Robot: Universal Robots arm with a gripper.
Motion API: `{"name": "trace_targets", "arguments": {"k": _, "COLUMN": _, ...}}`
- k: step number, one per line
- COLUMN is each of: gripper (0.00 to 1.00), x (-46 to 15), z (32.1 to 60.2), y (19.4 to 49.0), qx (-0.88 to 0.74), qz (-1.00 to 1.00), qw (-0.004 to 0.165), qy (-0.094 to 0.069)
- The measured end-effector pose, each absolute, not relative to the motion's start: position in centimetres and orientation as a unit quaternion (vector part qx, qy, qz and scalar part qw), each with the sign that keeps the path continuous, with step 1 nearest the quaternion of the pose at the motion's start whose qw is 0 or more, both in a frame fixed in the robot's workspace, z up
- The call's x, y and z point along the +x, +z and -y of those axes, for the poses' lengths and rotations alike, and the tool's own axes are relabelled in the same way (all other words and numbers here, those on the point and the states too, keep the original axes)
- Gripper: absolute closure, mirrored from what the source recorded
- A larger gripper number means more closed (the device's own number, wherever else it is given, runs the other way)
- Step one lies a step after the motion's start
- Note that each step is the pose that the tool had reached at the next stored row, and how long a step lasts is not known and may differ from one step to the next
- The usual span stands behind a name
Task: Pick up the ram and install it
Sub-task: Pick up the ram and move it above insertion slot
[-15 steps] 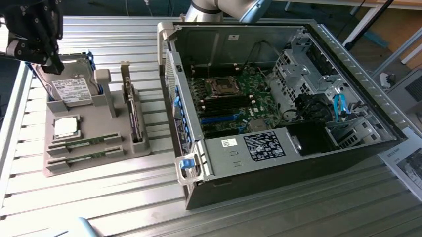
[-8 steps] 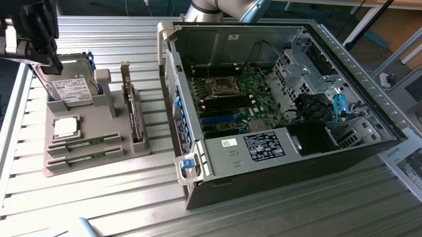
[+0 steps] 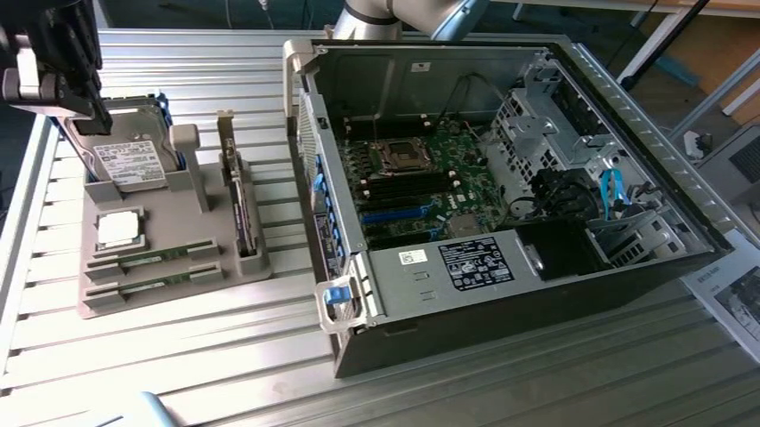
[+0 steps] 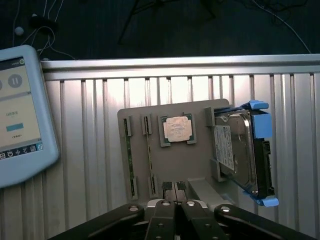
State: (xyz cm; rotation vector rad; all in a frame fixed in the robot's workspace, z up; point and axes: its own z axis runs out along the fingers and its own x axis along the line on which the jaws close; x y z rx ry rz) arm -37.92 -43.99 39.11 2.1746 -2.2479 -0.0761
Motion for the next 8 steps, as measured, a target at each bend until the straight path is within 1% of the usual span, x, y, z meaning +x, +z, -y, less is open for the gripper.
{"name": "trace_targets", "arguments": {"k": 8, "gripper": 0.90, "x": -37.92, "z": 44.00, "y": 39.11, "qx": 0.715, "qz": 0.699, "qw": 0.007, "qy": -0.024}}
